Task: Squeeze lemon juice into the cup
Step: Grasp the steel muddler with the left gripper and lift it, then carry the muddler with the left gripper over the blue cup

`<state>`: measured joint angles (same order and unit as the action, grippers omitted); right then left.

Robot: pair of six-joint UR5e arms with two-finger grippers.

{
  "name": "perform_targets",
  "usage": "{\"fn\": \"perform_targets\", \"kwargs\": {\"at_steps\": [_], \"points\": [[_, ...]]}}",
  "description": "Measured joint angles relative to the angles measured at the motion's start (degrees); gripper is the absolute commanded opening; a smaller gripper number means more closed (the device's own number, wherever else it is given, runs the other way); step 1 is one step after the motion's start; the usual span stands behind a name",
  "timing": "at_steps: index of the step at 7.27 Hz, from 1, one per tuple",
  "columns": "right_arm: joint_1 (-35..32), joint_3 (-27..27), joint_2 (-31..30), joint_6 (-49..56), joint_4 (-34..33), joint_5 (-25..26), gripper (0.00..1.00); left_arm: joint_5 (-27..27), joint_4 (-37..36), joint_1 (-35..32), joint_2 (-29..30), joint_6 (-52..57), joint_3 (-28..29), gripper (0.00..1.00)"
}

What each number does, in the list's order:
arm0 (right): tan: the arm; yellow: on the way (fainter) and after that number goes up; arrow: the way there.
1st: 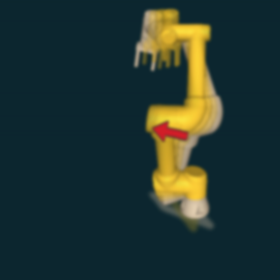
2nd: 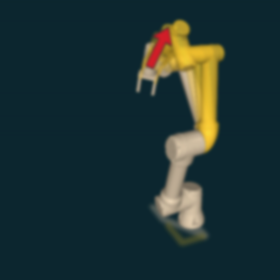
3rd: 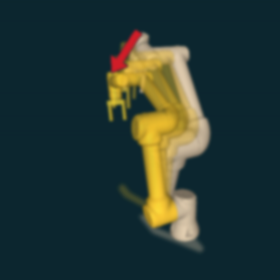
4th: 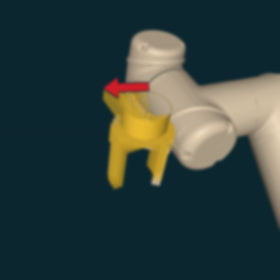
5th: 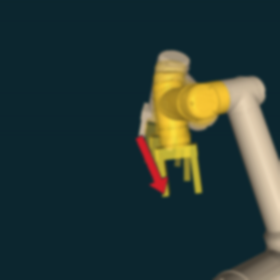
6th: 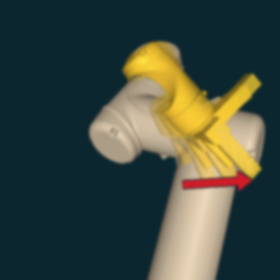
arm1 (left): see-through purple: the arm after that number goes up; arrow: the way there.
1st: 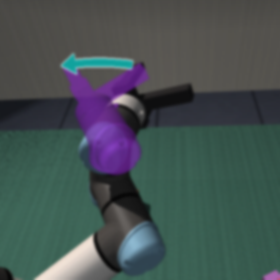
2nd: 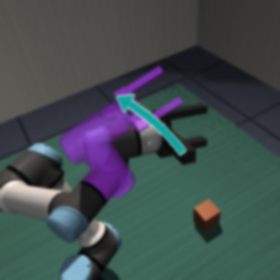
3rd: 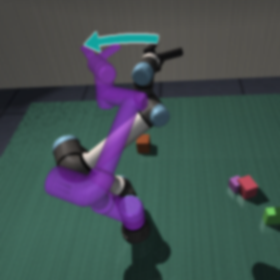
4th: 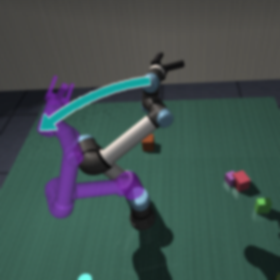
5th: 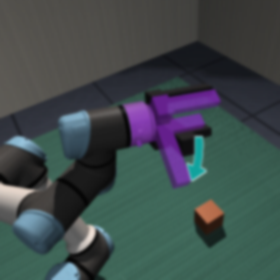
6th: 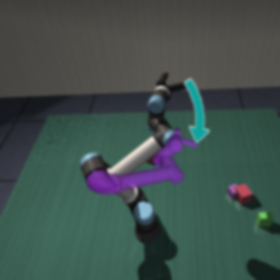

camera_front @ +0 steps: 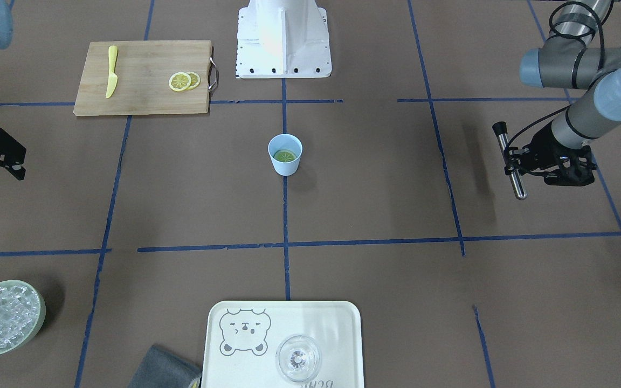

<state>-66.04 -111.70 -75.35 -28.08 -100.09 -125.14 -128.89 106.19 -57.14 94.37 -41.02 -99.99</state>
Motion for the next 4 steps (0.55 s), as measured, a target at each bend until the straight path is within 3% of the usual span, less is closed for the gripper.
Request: {"fn": "perform_targets", "kwargs": {"at_steps": [3,4], "points": [[0.0,-0.4,-0.2,0.0,0.0,0.0,1.00,20.5,-1.3,-1.5,8.0,-0.6,-2.5,0.00],[-0.1,-0.7,-0.3,-0.3,0.0,0.0,1.00,24.7,-1.3,-1.1,10.3,-1.0,-3.4,0.00]]}}
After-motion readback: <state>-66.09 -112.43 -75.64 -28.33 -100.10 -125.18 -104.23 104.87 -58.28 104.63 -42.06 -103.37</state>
